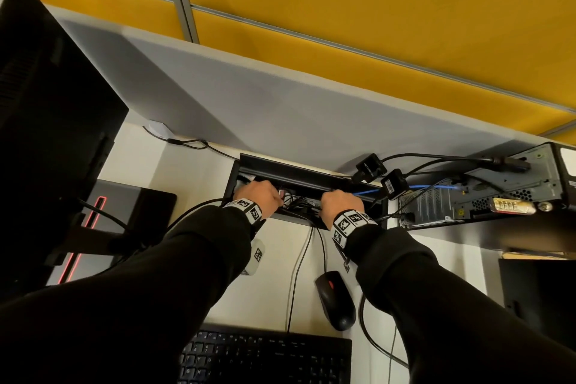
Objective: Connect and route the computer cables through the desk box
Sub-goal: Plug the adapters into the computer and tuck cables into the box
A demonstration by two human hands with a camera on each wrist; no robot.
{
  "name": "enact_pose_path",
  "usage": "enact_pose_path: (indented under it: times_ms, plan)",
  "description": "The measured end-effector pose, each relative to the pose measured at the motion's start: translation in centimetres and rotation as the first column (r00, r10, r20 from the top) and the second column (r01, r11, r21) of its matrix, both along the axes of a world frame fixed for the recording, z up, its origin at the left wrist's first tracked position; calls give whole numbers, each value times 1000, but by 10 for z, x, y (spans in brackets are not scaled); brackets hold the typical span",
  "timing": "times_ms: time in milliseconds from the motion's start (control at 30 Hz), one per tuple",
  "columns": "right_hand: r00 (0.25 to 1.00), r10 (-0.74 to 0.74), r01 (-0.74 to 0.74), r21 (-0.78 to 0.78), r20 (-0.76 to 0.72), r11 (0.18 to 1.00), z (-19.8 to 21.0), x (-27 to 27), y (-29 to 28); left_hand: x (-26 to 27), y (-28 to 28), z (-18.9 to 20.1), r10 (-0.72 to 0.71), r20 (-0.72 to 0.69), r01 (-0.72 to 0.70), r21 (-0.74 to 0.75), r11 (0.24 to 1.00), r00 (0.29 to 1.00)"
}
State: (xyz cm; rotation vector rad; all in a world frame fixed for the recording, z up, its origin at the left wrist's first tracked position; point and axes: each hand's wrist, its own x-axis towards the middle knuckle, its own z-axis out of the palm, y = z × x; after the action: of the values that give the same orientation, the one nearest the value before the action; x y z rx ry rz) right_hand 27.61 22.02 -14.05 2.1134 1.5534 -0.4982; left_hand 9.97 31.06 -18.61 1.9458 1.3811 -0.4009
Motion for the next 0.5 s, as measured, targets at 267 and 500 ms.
enact_pose_path:
  times_ms: [267,500]
  plan:
    - [979,28,-45,-83,-202,996,16,13,-15,60,-6,5,123,2,-122,-24,992,992]
    - [949,127,-8,384,-287,923,38,5,-88,62,-23,-9,108,-30,-108,-4,994,994]
